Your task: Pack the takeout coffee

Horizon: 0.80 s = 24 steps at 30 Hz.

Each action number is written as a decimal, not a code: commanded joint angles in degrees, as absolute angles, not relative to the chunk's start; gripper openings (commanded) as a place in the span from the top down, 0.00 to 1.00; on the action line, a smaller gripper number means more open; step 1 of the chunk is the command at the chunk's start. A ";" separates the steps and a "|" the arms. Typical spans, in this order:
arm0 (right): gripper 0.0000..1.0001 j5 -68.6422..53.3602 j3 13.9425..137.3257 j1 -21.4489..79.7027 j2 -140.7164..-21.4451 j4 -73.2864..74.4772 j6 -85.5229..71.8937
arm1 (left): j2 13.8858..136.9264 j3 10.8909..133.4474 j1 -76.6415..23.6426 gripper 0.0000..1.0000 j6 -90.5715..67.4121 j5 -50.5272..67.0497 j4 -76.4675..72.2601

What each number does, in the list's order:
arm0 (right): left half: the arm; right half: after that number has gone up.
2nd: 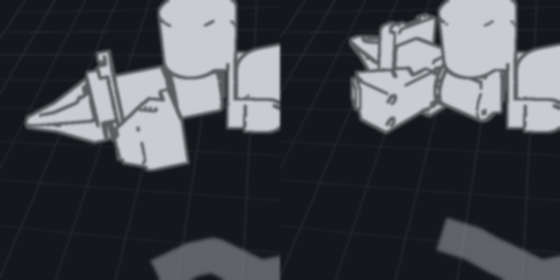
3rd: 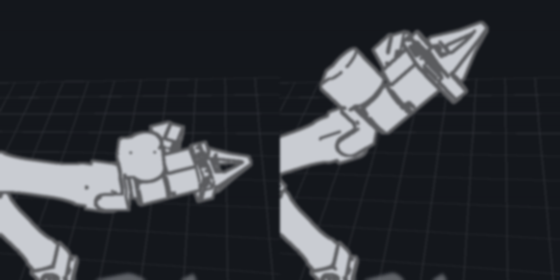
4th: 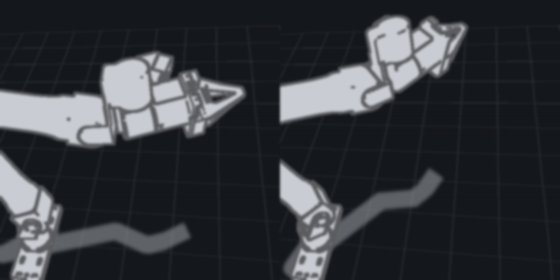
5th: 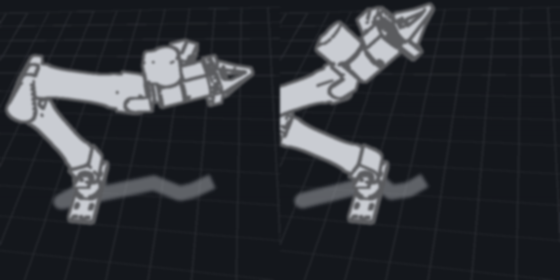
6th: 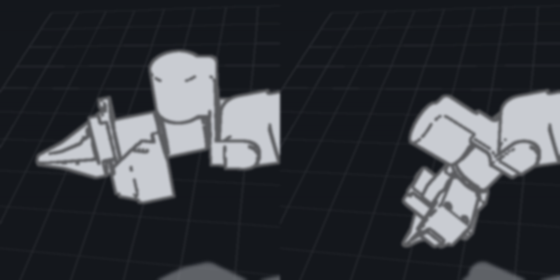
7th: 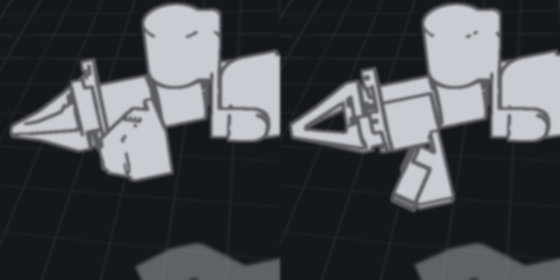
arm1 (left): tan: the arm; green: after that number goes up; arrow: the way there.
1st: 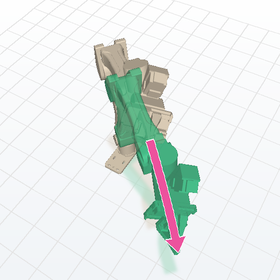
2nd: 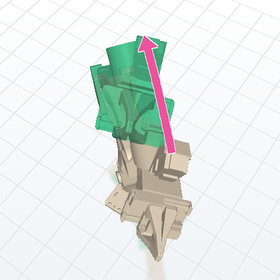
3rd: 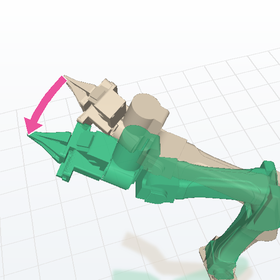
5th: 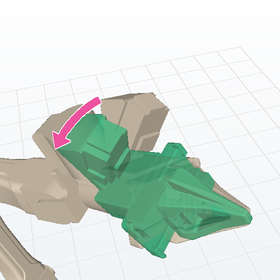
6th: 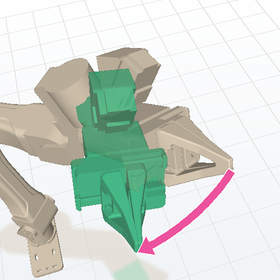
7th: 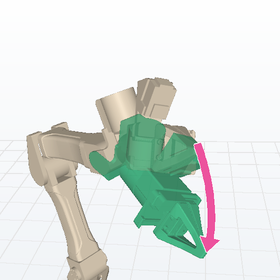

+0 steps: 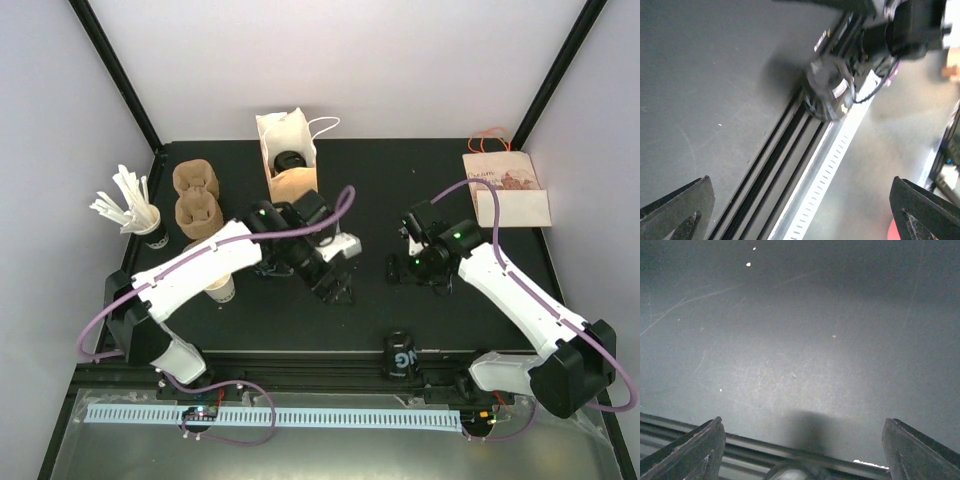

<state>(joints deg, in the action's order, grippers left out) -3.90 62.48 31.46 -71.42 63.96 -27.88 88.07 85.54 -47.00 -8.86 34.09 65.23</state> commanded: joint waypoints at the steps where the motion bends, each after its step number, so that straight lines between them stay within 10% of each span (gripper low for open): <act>1: 0.12 -9.07 62.30 31.29 -68.99 66.29 -30.16 | 84.17 80.26 -53.33 0.01 -3.96 30.05 58.39; 24: 0.12 -7.23 44.66 32.39 -63.01 68.25 -38.27 | 85.43 73.09 -55.72 0.01 -12.55 36.36 47.49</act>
